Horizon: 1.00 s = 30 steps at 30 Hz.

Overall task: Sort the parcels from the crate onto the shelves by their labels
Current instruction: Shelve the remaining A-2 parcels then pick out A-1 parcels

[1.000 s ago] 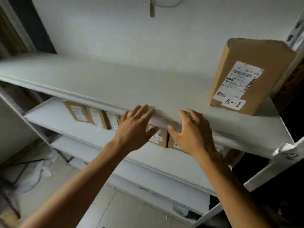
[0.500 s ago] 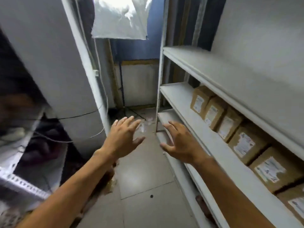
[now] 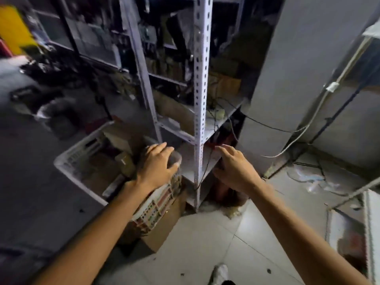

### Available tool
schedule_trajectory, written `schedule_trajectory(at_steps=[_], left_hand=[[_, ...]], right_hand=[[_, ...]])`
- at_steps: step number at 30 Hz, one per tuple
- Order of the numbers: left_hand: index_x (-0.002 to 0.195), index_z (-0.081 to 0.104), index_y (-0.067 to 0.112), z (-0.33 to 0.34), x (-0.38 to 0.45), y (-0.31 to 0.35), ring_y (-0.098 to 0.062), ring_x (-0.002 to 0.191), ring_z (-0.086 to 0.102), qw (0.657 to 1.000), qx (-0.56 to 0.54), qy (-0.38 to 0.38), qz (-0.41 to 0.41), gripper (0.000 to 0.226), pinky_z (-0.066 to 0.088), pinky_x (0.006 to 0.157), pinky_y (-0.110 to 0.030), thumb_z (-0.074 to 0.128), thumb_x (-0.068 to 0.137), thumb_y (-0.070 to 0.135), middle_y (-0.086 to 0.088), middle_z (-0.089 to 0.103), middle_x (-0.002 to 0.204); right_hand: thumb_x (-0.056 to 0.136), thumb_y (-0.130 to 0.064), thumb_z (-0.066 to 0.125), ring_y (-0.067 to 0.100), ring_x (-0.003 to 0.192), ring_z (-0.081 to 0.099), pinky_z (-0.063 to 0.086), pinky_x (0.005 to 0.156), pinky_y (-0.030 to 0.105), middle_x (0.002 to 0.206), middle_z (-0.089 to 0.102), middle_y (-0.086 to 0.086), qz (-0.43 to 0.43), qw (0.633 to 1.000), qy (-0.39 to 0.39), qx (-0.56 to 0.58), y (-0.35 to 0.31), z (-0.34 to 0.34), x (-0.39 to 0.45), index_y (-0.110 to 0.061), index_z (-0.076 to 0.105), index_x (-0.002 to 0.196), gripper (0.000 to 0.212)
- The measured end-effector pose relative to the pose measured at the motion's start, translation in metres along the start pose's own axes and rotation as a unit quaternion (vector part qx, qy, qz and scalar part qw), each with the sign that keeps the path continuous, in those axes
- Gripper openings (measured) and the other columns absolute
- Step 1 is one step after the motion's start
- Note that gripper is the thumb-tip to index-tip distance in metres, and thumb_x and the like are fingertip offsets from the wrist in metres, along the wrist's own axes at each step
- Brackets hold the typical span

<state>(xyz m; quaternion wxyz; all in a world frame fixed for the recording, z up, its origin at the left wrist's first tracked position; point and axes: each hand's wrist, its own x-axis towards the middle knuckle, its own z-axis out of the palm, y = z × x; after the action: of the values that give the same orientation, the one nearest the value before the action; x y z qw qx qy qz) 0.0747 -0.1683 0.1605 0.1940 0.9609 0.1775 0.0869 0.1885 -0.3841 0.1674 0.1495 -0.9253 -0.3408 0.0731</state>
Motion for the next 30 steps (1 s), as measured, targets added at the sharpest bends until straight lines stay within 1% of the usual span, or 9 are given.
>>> schedule_trajectory(at_steps=[4, 7, 11, 14, 20, 23, 24, 27, 30], left_hand=[[0.142, 0.051, 0.012, -0.013, -0.009, -0.048, -0.031, 0.141, 0.034, 0.997, 0.028, -0.006, -0.075, 0.058, 0.023, 0.118, -0.038, 0.065, 0.092, 0.037, -0.013, 0.041, 0.153], [0.149, 0.042, 0.017, -0.018, -0.011, -0.079, -0.025, 0.148, 0.021, 0.988, 0.035, -0.006, -0.148, 0.061, 0.016, 0.119, -0.032, 0.059, 0.095, 0.041, -0.007, 0.03, 0.16], [0.15, 0.04, 0.02, -0.021, -0.01, -0.114, -0.027, 0.146, 0.027, 0.969, 0.068, -0.009, -0.239, 0.063, 0.023, 0.119, -0.035, 0.055, 0.095, 0.047, -0.005, 0.029, 0.161], [0.149, 0.039, 0.02, -0.013, -0.003, -0.137, -0.028, 0.145, 0.031, 0.954, 0.084, -0.012, -0.288, 0.065, 0.027, 0.119, -0.039, 0.053, 0.094, 0.051, -0.007, 0.032, 0.16], [0.148, 0.041, 0.014, 0.008, 0.015, -0.16, -0.026, 0.14, 0.04, 0.937, 0.083, -0.035, -0.337, 0.067, 0.033, 0.115, -0.036, 0.057, 0.093, 0.048, -0.009, 0.042, 0.154], [0.147, 0.042, 0.012, 0.016, 0.021, -0.176, -0.025, 0.136, 0.044, 0.935, 0.068, -0.041, -0.346, 0.066, 0.036, 0.113, -0.035, 0.059, 0.093, 0.046, -0.008, 0.048, 0.148], [0.147, 0.042, 0.011, 0.019, 0.022, -0.183, -0.025, 0.135, 0.045, 0.934, 0.062, -0.044, -0.349, 0.066, 0.037, 0.112, -0.035, 0.06, 0.093, 0.045, -0.008, 0.049, 0.146], [0.147, 0.041, 0.011, 0.023, 0.026, -0.208, -0.025, 0.133, 0.046, 0.931, 0.047, -0.061, -0.357, 0.067, 0.039, 0.109, -0.034, 0.061, 0.092, 0.044, -0.008, 0.05, 0.144], [0.149, 0.038, 0.012, 0.025, 0.04, -0.248, -0.027, 0.133, 0.045, 0.931, 0.03, -0.087, -0.352, 0.069, 0.04, 0.109, -0.036, 0.062, 0.092, 0.045, -0.008, 0.048, 0.146]], right_hand=[[0.087, -0.035, 0.067, 0.036, 0.125, 0.049, 0.049, 0.096, 0.047, 0.14, 0.049, 0.009, -0.095, 0.994, -0.052, 0.005, -0.05, 0.029, 0.064, -0.017, 0.044, 0.141, 0.062], [0.089, -0.034, 0.065, 0.036, 0.13, 0.045, 0.048, 0.098, 0.047, 0.144, 0.046, 0.01, -0.156, 0.984, -0.082, 0.018, -0.081, 0.048, 0.108, -0.015, 0.046, 0.141, 0.059], [0.09, -0.033, 0.063, 0.035, 0.136, 0.04, 0.045, 0.102, 0.047, 0.152, 0.039, 0.009, -0.207, 0.97, -0.126, 0.025, -0.108, 0.067, 0.166, -0.016, 0.036, 0.15, 0.068], [0.09, -0.036, 0.062, 0.036, 0.135, 0.044, 0.046, 0.102, 0.045, 0.152, 0.041, 0.01, -0.225, 0.962, -0.152, 0.035, -0.117, 0.086, 0.202, -0.02, 0.032, 0.153, 0.072], [0.094, -0.034, 0.06, 0.033, 0.134, 0.048, 0.045, 0.106, 0.044, 0.15, 0.046, 0.013, -0.219, 0.947, -0.225, 0.07, -0.127, 0.117, 0.243, -0.015, 0.032, 0.153, 0.068], [0.086, -0.059, 0.037, 0.032, 0.132, 0.048, 0.042, 0.109, 0.041, 0.145, 0.05, 0.015, -0.216, 0.939, -0.26, 0.057, -0.134, 0.142, 0.258, -0.011, 0.035, 0.15, 0.08], [0.086, -0.06, 0.035, 0.032, 0.135, 0.045, 0.039, 0.112, 0.041, 0.147, 0.047, 0.015, -0.215, 0.937, -0.27, 0.051, -0.137, 0.152, 0.263, -0.011, 0.035, 0.15, 0.08], [0.095, -0.035, 0.058, 0.029, 0.142, 0.037, 0.034, 0.115, 0.04, 0.155, 0.037, 0.01, -0.204, 0.935, -0.287, 0.047, -0.153, 0.174, 0.276, -0.015, 0.031, 0.153, 0.067], [0.095, -0.036, 0.06, 0.027, 0.139, 0.041, 0.038, 0.111, 0.04, 0.153, 0.04, 0.006, -0.19, 0.937, -0.29, 0.04, -0.172, 0.202, 0.291, -0.019, 0.032, 0.153, 0.067]])
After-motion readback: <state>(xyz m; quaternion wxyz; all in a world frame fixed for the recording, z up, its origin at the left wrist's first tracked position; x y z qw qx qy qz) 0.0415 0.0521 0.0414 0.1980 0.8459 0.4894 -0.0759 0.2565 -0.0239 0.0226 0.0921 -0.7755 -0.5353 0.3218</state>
